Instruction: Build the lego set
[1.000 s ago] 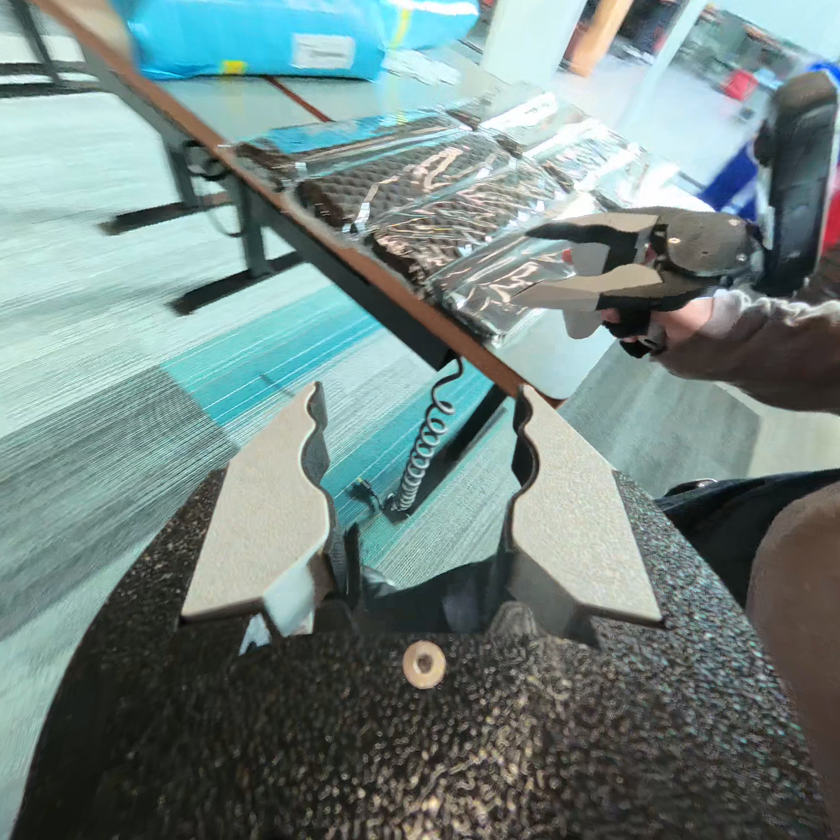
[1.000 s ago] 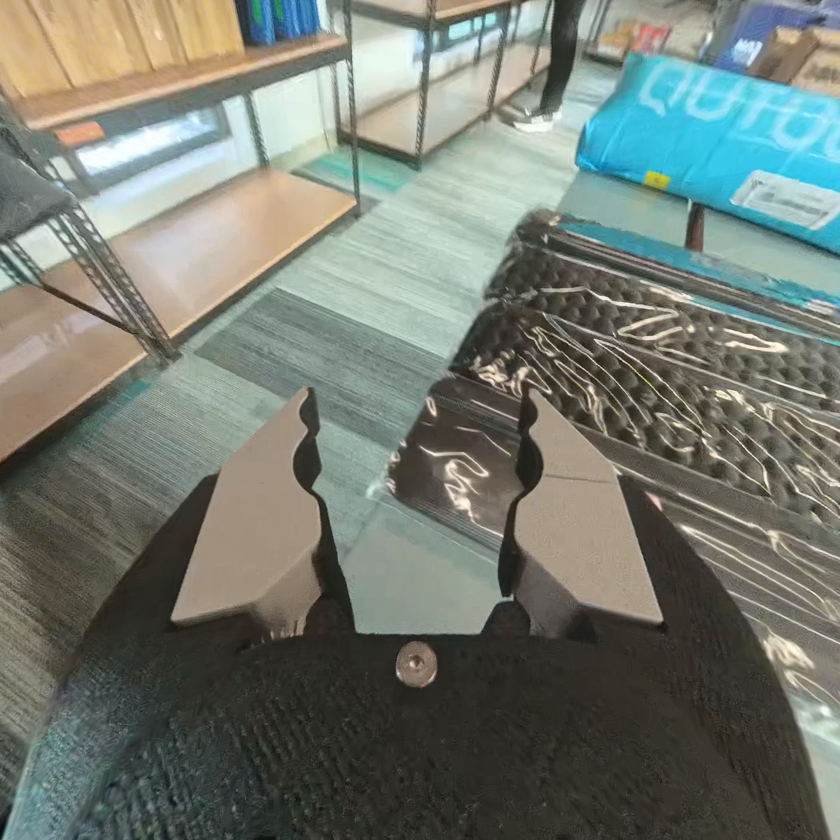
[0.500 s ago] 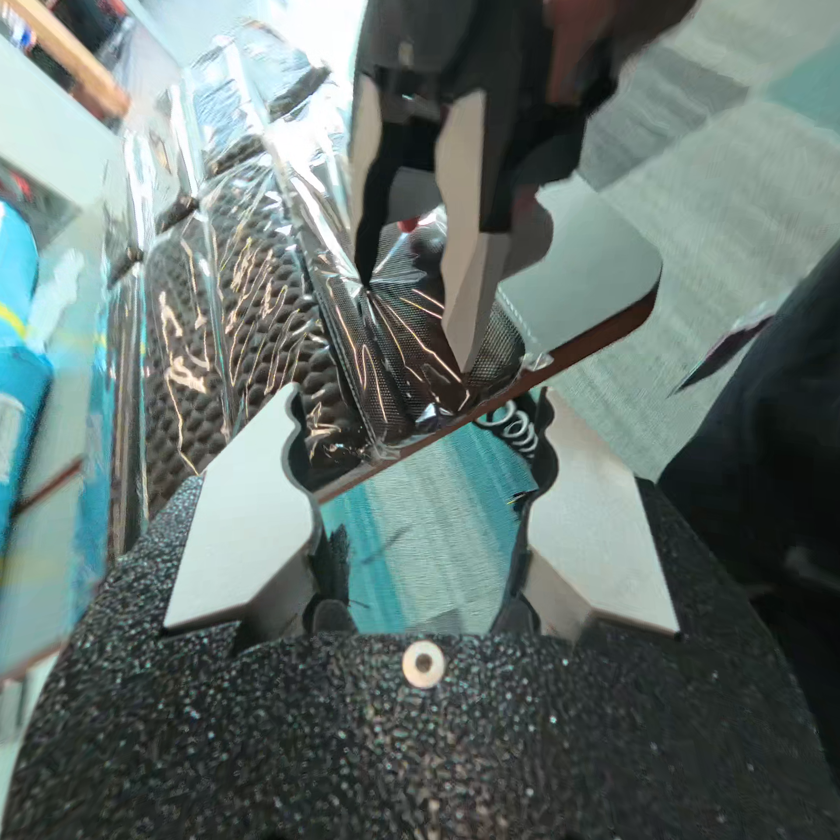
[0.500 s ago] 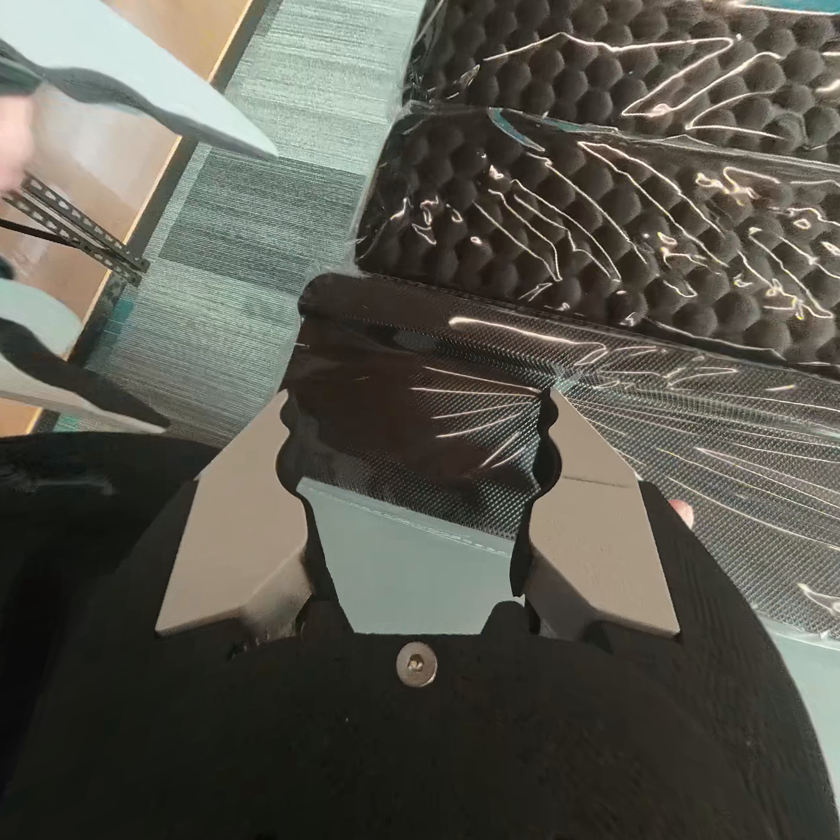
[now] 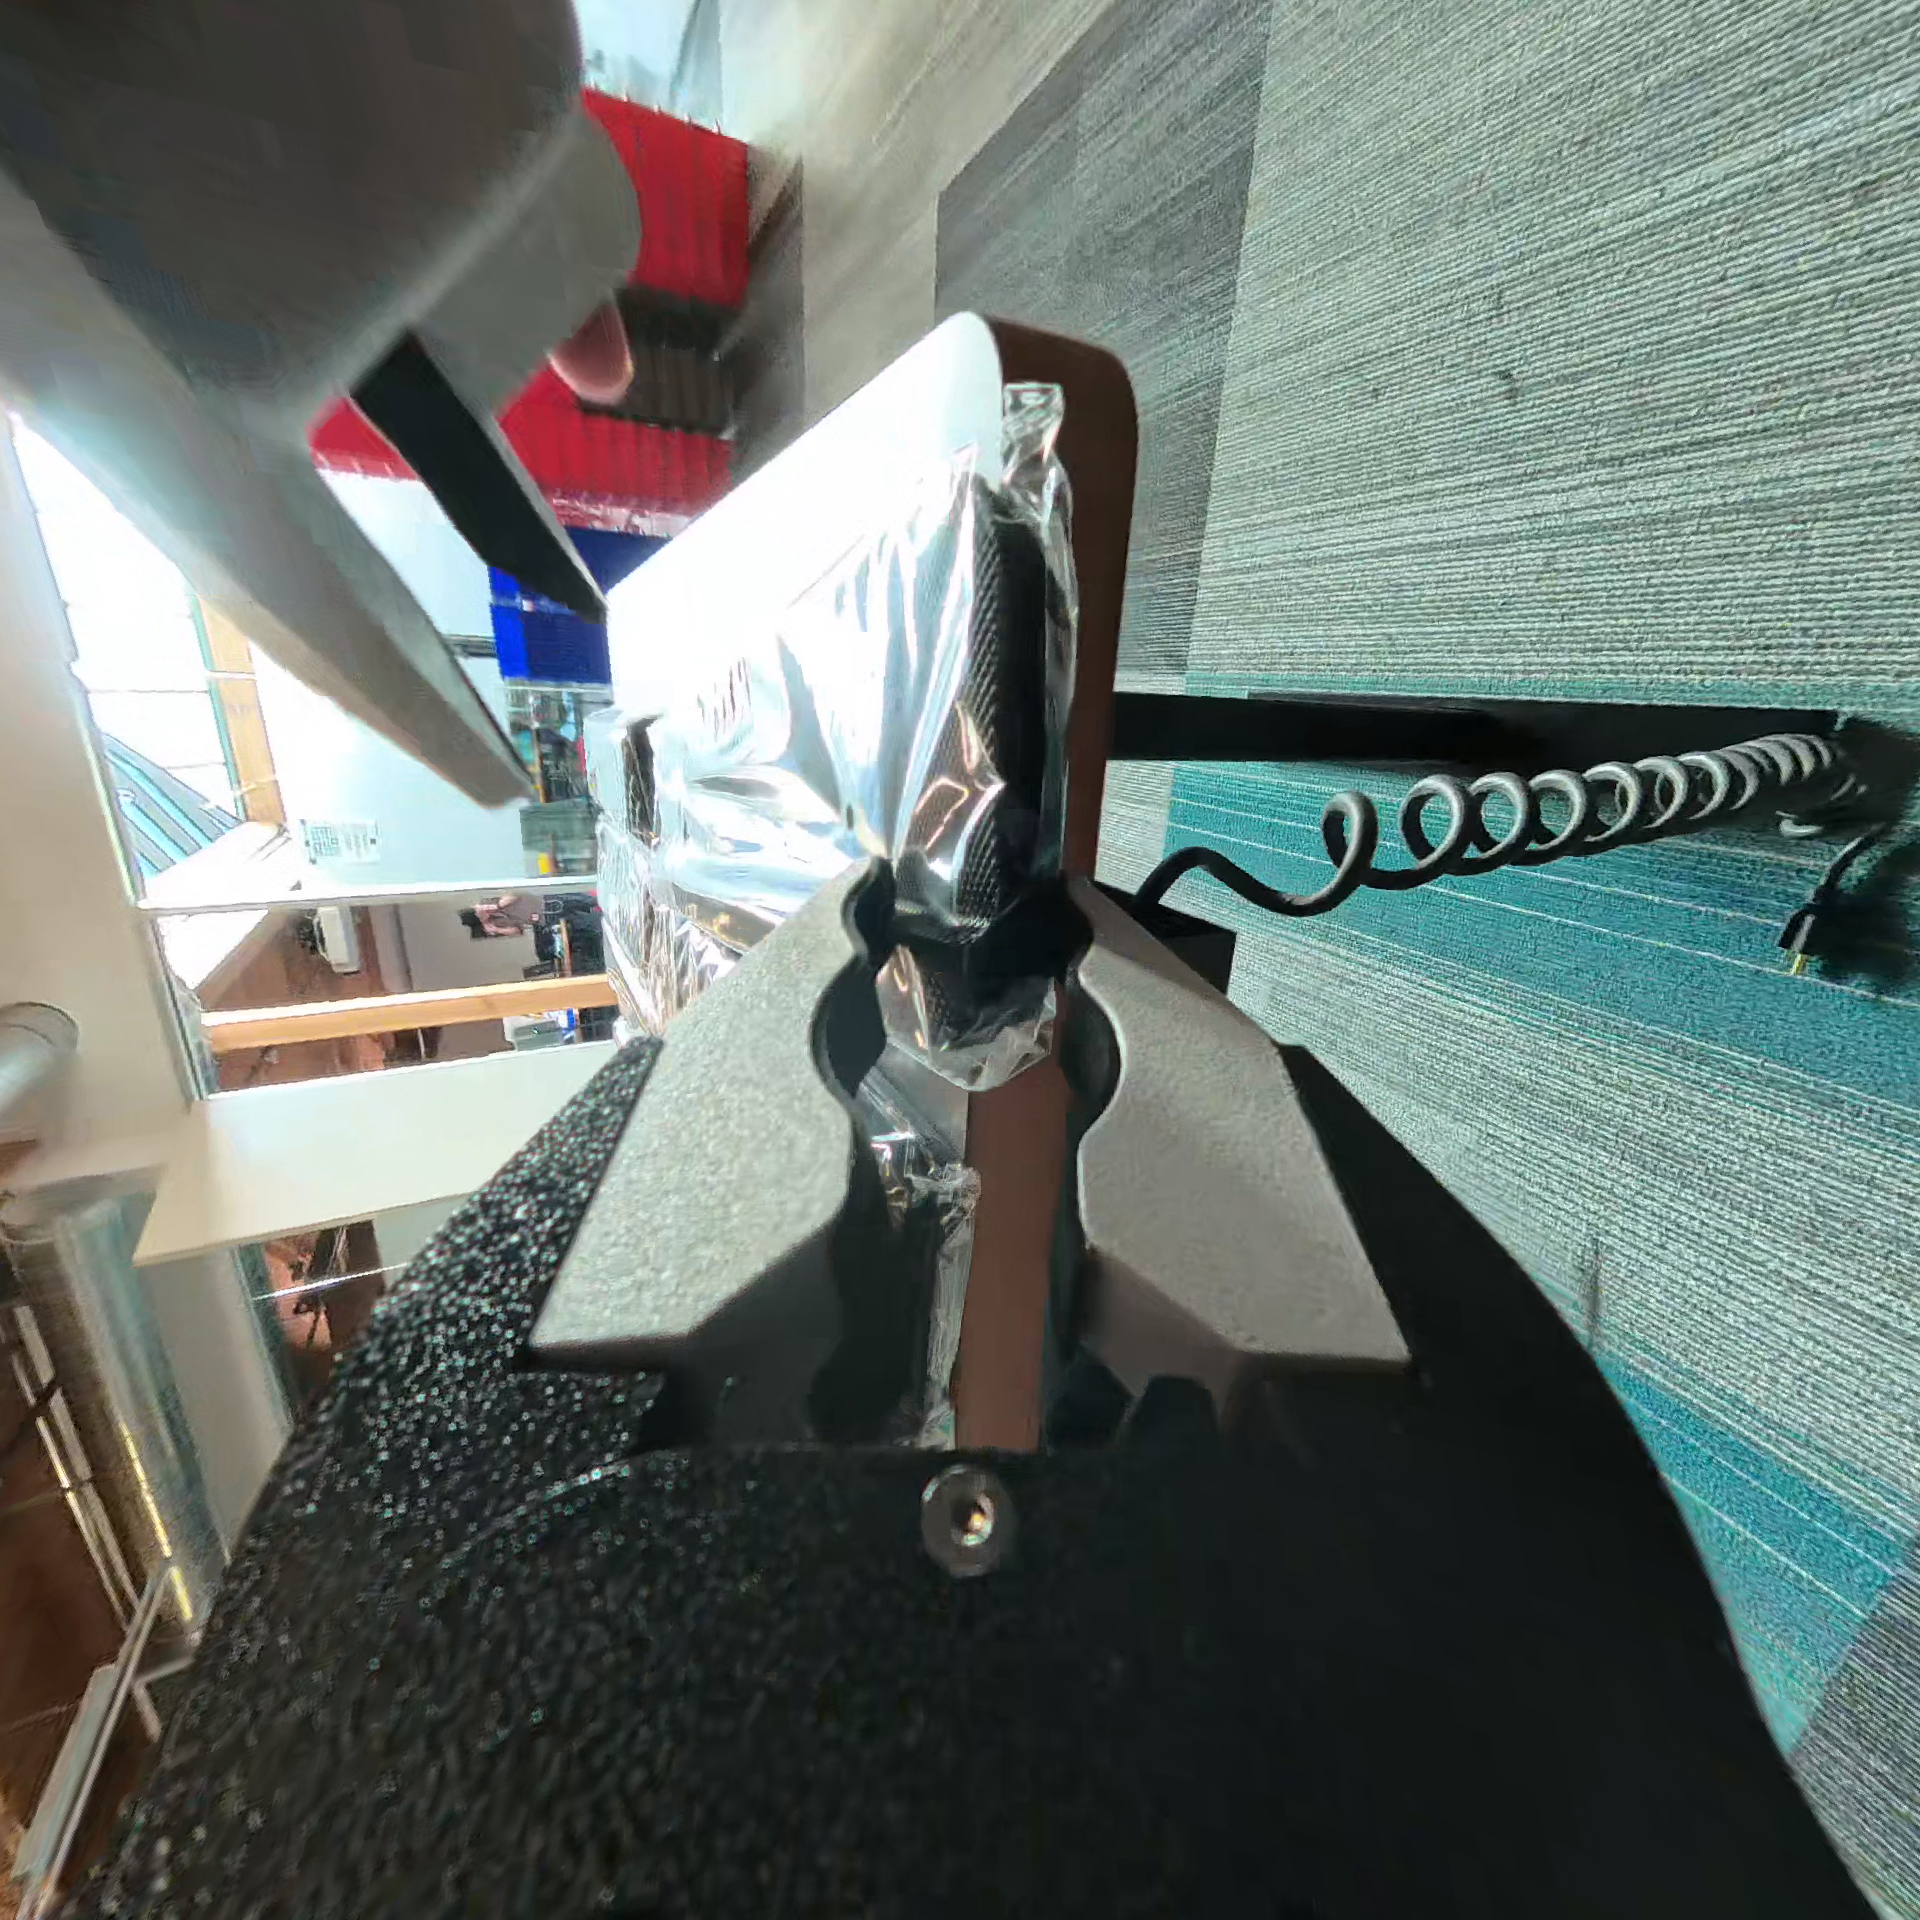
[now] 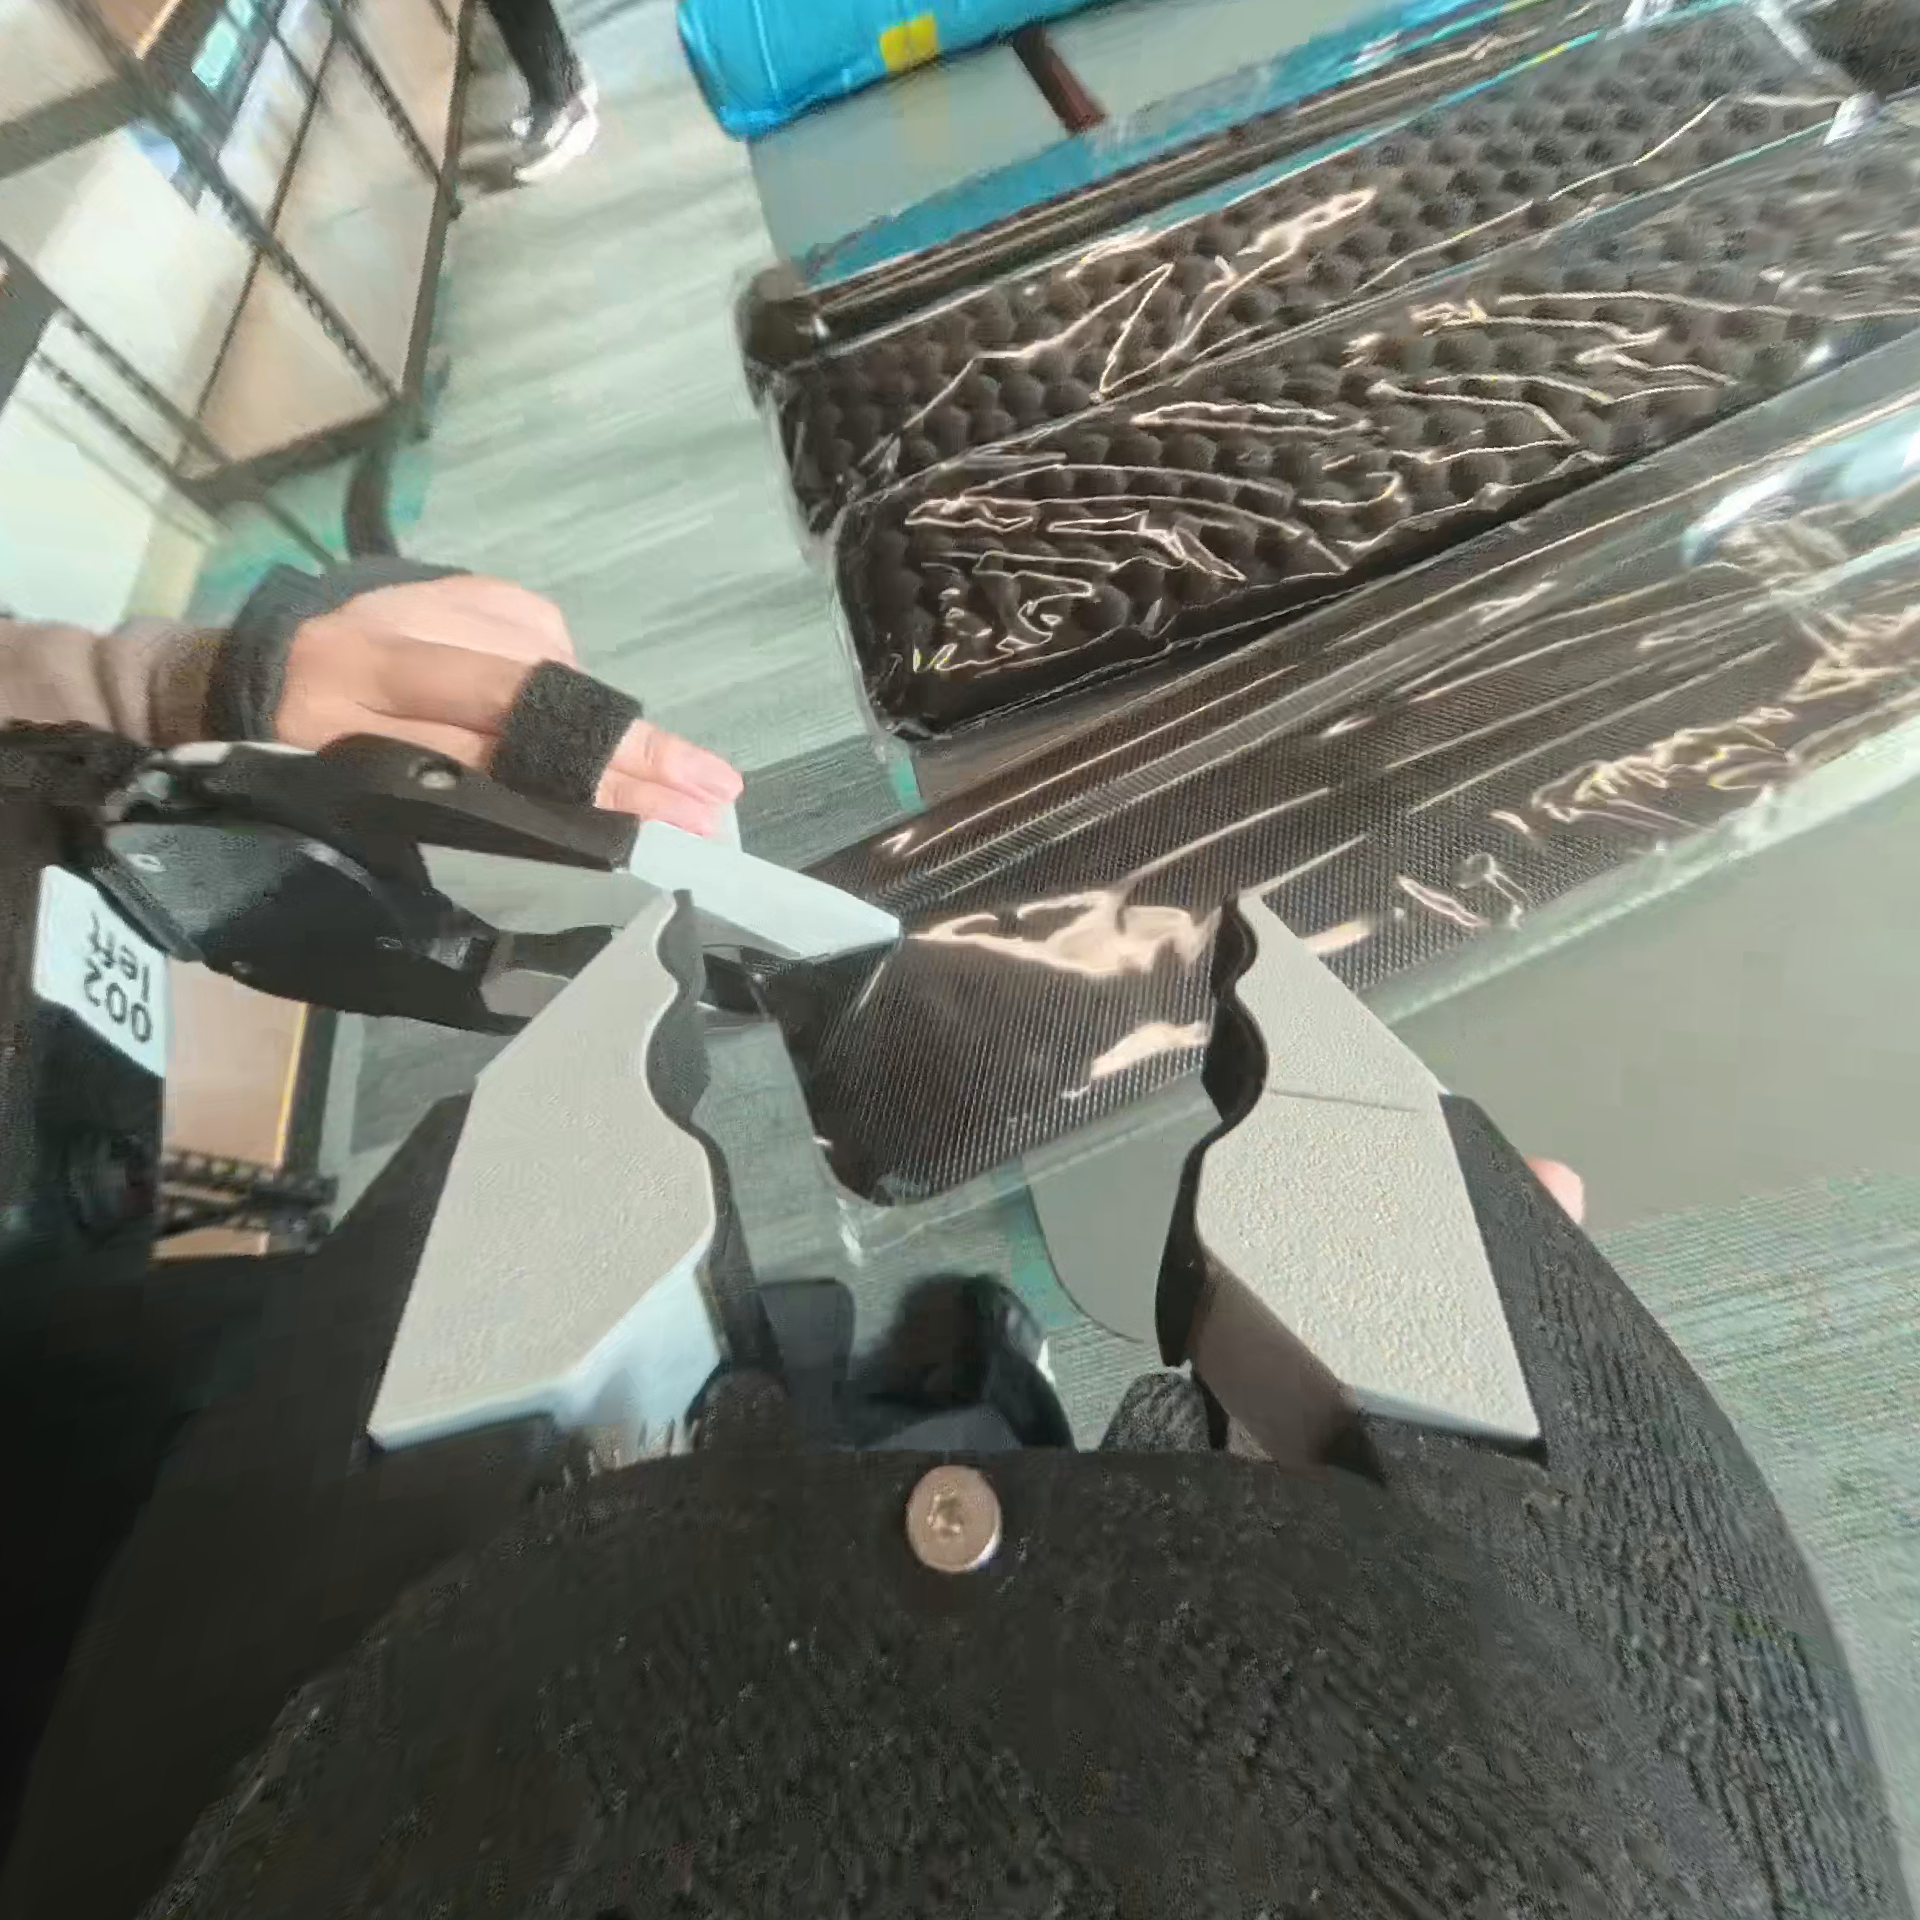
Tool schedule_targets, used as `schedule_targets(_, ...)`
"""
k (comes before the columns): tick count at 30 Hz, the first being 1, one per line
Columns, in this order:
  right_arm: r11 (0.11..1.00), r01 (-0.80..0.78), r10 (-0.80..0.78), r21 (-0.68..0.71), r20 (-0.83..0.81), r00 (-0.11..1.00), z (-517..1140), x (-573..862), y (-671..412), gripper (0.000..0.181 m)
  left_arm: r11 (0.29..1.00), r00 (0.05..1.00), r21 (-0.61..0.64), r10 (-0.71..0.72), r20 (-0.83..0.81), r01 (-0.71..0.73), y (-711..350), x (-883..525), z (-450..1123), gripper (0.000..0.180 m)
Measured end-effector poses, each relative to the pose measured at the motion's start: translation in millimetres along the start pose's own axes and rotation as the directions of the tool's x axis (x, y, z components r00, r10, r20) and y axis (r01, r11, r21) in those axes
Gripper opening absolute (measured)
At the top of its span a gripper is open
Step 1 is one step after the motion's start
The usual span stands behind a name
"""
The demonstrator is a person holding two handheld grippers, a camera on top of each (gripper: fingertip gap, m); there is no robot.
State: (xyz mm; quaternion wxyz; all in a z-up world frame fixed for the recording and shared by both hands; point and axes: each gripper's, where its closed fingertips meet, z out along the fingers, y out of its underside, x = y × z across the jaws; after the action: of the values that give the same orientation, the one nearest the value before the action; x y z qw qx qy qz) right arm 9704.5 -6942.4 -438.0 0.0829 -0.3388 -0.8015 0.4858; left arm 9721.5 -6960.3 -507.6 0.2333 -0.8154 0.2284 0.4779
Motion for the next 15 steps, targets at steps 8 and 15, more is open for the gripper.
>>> schedule_targets(8,0.763,0.606,-0.646,-0.226,-0.292,0.705,-26,-23,18,0.091,0.941,0.954,0.159,-0.3,-0.01,0.297,-27,-56,-36,0.023)
schedule_targets(15,0.955,0.191,-0.109,0.228,-0.33,0.938,-49,-17,-34,0.091,0.113,0.184,0.437,-0.975,-0.123,0.892,-10,-157,-78,0.023)
